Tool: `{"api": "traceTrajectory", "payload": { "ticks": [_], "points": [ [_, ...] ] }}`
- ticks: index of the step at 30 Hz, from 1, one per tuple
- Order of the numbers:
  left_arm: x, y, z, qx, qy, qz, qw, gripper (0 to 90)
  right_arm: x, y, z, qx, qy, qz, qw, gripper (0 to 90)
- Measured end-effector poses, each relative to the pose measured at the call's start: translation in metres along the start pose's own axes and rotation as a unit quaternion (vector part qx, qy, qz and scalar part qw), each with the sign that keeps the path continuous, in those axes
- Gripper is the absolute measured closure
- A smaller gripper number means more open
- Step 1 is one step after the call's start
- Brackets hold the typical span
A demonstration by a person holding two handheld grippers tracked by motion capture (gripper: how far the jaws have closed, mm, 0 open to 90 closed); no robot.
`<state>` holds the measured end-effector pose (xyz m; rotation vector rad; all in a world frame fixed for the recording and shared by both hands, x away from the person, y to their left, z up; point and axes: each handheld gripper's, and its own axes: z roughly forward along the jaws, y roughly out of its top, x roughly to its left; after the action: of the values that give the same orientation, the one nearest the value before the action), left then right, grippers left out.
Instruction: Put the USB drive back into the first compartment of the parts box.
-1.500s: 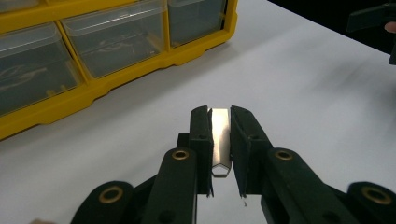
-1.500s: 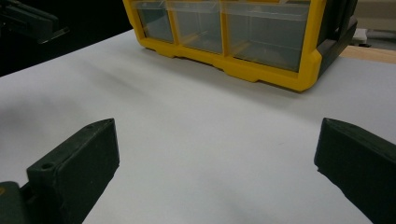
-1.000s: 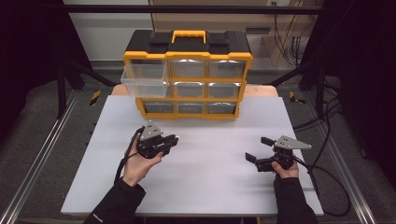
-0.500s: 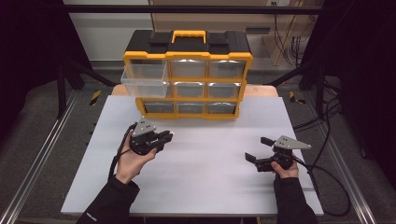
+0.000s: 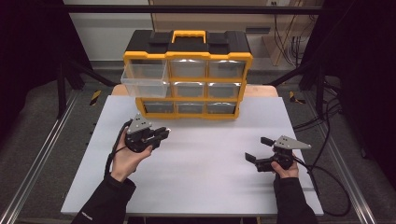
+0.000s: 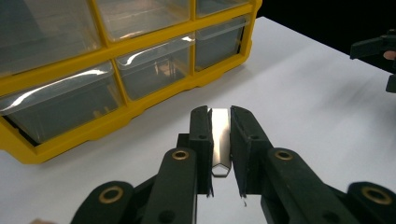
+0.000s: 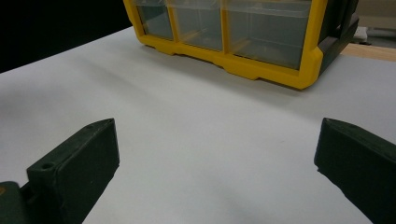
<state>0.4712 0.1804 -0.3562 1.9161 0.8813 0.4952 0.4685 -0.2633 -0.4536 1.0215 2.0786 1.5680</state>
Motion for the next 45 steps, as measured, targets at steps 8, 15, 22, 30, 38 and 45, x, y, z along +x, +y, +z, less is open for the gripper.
{"api": "traceTrajectory", "payload": {
  "ticks": [8,15,22,30,38,45],
  "points": [
    [0.005,0.004,-0.006,-0.004,0.006,0.001,1.0,79.0,0.0,0.0,0.0,0.001,0.0,0.0,1.0,0.6],
    [0.007,0.009,-0.012,-0.008,0.011,0.003,0.9999,79.0,0.0,0.0,0.0,0.001,0.0,0.0,1.0,0.6],
    [0.008,0.015,-0.017,-0.01,0.014,0.007,0.9998,79.0,0.0,0.0,0.0,0.0,0.0,0.0,1.0,0.6],
    [0.01,0.022,-0.023,-0.013,0.019,0.011,0.9997,79.0,0.0,0.0,0.0,0.0,0.0,0.0,1.0,0.6],
    [0.011,0.028,-0.027,-0.014,0.022,0.017,0.9995,79.0,0.0,0.0,0.0,0.0,0.0,0.001,1.0,0.6],
    [0.012,0.033,-0.031,-0.015,0.024,0.021,0.9994,79.0,0.0,0.0,0.0,0.0,0.0,0.001,1.0,0.6]
  ]
}}
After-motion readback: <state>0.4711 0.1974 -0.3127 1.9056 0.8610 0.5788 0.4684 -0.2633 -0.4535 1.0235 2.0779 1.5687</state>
